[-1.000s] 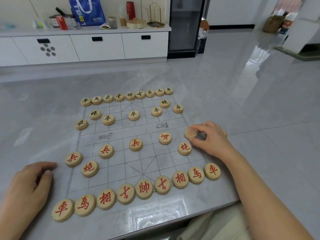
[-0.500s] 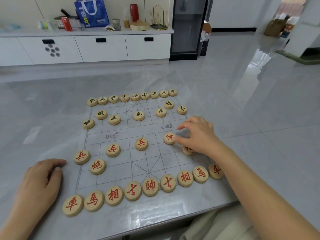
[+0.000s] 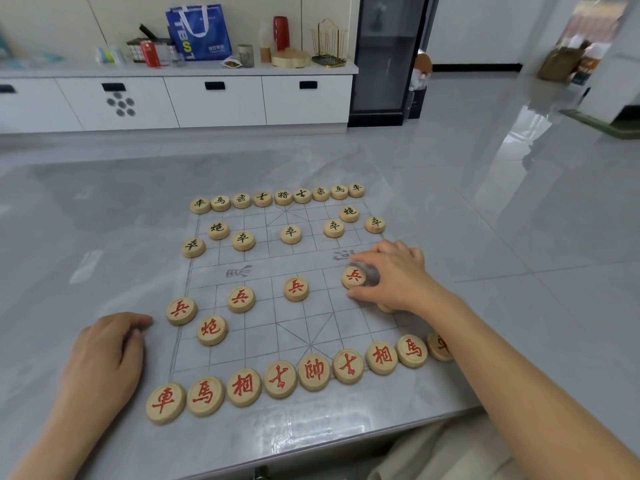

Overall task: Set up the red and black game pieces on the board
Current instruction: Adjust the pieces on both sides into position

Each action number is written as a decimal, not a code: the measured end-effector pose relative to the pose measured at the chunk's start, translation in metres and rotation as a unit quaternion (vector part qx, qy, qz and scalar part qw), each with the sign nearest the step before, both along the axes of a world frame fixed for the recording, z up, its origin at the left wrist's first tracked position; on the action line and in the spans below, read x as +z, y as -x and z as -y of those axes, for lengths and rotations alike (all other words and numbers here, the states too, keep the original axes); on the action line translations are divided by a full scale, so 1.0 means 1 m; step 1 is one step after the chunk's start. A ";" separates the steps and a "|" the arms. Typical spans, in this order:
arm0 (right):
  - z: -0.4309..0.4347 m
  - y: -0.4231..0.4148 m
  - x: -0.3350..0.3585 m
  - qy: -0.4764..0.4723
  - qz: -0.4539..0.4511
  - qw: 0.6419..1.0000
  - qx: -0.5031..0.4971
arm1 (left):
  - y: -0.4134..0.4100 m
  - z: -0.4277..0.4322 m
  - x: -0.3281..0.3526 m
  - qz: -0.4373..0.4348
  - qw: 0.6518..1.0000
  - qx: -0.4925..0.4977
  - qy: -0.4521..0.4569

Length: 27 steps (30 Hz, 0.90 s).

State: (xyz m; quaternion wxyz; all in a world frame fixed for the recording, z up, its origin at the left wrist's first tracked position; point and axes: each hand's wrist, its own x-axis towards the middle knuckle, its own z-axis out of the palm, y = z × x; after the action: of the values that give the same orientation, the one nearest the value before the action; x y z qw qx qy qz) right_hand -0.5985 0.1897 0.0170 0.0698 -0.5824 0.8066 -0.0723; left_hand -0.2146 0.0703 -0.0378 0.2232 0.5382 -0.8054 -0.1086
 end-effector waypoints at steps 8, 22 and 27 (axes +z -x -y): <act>-0.001 -0.002 0.001 0.007 0.008 1.000 0.007 | -0.001 0.002 -0.002 0.007 1.000 -0.008 0.010; 0.000 -0.003 -0.001 -0.006 0.013 1.000 0.004 | 0.000 0.001 -0.002 -0.001 1.000 -0.014 0.017; 0.001 -0.003 -0.001 -0.006 0.016 1.000 0.005 | -0.002 0.002 -0.004 0.006 1.000 -0.009 0.008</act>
State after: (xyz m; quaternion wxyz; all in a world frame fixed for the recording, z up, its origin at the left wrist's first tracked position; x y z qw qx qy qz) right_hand -0.5953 0.1891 0.0162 0.0864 -0.5846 0.8031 -0.0764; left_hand -0.2121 0.0680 -0.0414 0.2216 0.5295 -0.8126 -0.1015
